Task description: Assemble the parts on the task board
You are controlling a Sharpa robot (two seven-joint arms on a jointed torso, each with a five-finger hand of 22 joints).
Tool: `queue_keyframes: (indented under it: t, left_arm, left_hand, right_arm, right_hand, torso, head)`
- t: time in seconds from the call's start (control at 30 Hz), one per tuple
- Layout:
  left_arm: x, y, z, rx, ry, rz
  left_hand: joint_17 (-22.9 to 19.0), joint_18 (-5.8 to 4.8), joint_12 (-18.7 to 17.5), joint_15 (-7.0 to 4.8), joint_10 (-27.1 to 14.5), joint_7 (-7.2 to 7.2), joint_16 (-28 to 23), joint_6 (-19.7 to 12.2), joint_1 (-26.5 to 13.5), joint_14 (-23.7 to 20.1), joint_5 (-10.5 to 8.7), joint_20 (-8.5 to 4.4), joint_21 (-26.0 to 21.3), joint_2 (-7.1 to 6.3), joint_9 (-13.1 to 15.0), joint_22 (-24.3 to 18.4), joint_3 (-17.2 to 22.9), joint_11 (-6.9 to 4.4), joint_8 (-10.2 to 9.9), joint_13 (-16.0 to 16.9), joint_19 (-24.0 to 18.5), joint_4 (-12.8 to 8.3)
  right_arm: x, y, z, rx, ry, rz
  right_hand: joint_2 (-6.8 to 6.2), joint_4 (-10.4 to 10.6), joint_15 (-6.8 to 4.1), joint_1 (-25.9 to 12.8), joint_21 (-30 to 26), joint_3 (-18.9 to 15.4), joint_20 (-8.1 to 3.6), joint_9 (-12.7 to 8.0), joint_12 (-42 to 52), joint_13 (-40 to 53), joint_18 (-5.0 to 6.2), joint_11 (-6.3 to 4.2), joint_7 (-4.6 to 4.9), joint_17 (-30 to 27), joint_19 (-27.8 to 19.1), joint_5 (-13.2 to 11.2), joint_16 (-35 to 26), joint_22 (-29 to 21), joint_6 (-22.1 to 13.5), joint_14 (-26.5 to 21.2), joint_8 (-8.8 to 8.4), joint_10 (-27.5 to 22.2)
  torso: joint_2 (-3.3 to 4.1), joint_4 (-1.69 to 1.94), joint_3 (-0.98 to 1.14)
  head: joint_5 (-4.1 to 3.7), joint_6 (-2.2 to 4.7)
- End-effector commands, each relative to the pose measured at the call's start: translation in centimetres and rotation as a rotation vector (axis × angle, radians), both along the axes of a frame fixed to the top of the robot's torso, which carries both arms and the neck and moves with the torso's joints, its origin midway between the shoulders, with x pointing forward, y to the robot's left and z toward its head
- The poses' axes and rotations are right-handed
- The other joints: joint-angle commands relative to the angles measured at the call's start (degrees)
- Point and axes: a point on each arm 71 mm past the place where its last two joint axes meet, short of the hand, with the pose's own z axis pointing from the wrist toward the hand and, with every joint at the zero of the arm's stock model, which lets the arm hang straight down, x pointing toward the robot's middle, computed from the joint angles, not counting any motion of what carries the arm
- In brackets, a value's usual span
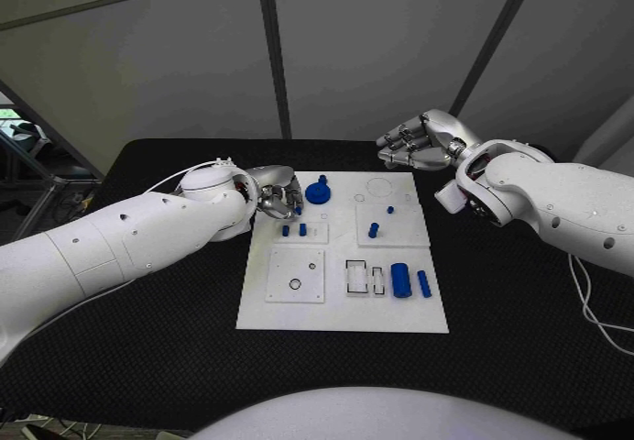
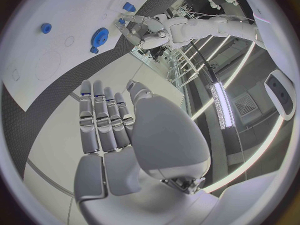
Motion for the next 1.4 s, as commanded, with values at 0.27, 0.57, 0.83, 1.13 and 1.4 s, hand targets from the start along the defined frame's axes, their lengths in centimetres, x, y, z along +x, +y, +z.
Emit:
queue_keyframes:
  t: [0.27,0.57,0.83,1.13,1.4]
  left_arm:
    - [0.0,0.0,0.0,0.004,0.013,-0.003]
    - [0.1,0.2,0.0,0.007,0.012,0.007]
    - [0.0,1.3,0.1,0.007,-0.001,0.029]
    - [0.1,4.0,1.6,-0.101,-0.039,0.097]
    - [0.0,7.8,3.1,-0.482,-0.007,0.263]
  left_hand:
    - [-0.17,-1.98,-0.31,0.22,-0.03,0.06,-0.11,-1.34,-0.49,-0.34,-0.29,0.07,-0.28,-0.20,-0.34,-0.01,-0.40,0.12,-0.93,0.18,-0.20,0.00]
    - [-0.40,-1.98,-0.57,0.19,0.04,0.62,0.05,-6.53,-0.46,-0.41,-0.25,0.08,-0.43,-0.45,-2.05,0.13,-0.63,0.07,-4.66,0.71,-0.19,-0.17]
    - [-1.11,-1.91,-0.92,0.37,-0.30,1.01,-0.16,-9.14,-0.25,-0.67,-0.20,0.19,-0.91,-0.57,-2.55,-0.04,-1.05,0.28,-6.28,0.92,-0.32,-0.20]
    - [-6.45,-0.70,-0.61,0.61,-0.60,0.76,-2.93,-3.73,0.75,-3.14,0.03,0.30,-7.23,-0.25,-1.40,-3.84,-0.74,0.56,-3.22,1.39,-3.05,-0.75]
    - [-21.11,2.40,-0.03,0.88,-1.09,1.01,-11.80,-0.92,0.84,-10.93,-0.07,0.71,-24.47,0.42,-1.39,-14.17,0.65,1.03,-1.82,1.75,-11.48,-1.27]
  right_arm:
    - [0.0,0.1,0.1,-0.002,0.001,0.007]
    - [0.1,-0.1,0.0,-0.030,0.006,-0.009]
    - [0.2,-0.5,-0.4,-0.196,-0.020,-0.034]
    - [0.0,-0.7,-1.1,-0.538,-0.089,-0.026]
    - [-0.8,-0.4,-1.3,-0.724,-0.178,-0.015]
  right_hand:
    - [0.25,0.08,0.16,-0.50,-0.20,0.34,0.11,0.06,0.35,-0.09,0.25,0.02,0.57,-0.09,0.36,0.32,0.20,-0.07,0.16,-0.18,0.11,-0.46]
    - [-0.09,0.02,0.33,-0.83,-0.59,0.31,0.22,0.03,0.22,-0.12,0.19,0.16,0.68,-0.37,0.26,0.27,0.10,-0.14,-0.01,-0.55,0.03,-0.91]
    - [-0.90,-2.34,-1.40,0.45,1.46,0.79,-1.93,0.20,0.23,-0.11,0.08,-0.75,-0.49,0.23,5.27,-2.00,2.82,0.94,1.30,5.16,0.67,-0.97]
    - [-1.50,-5.32,-7.22,0.65,14.14,1.66,-8.05,0.28,-0.77,-0.14,-0.05,-4.21,-3.32,8.37,20.51,-3.86,16.09,7.51,5.91,22.34,1.83,5.83]
    - [-2.91,-5.02,-7.61,-1.70,24.79,8.37,-8.54,0.05,-6.45,-0.04,-0.52,-5.08,-4.35,26.83,21.29,-6.46,38.96,15.25,8.70,22.47,0.84,8.97]
  torso:
    - [-0.01,0.01,-0.02]
    - [-0.02,0.03,-0.03]
    - [-0.06,-0.04,-0.05]
    - [-0.22,0.08,-0.01]
    - [-0.30,0.17,-0.08]
  head:
    - [0.06,0.03]
    - [0.06,0.13]
    - [-0.16,0.30]
    - [-0.47,1.00]
    - [-2.60,1.62]
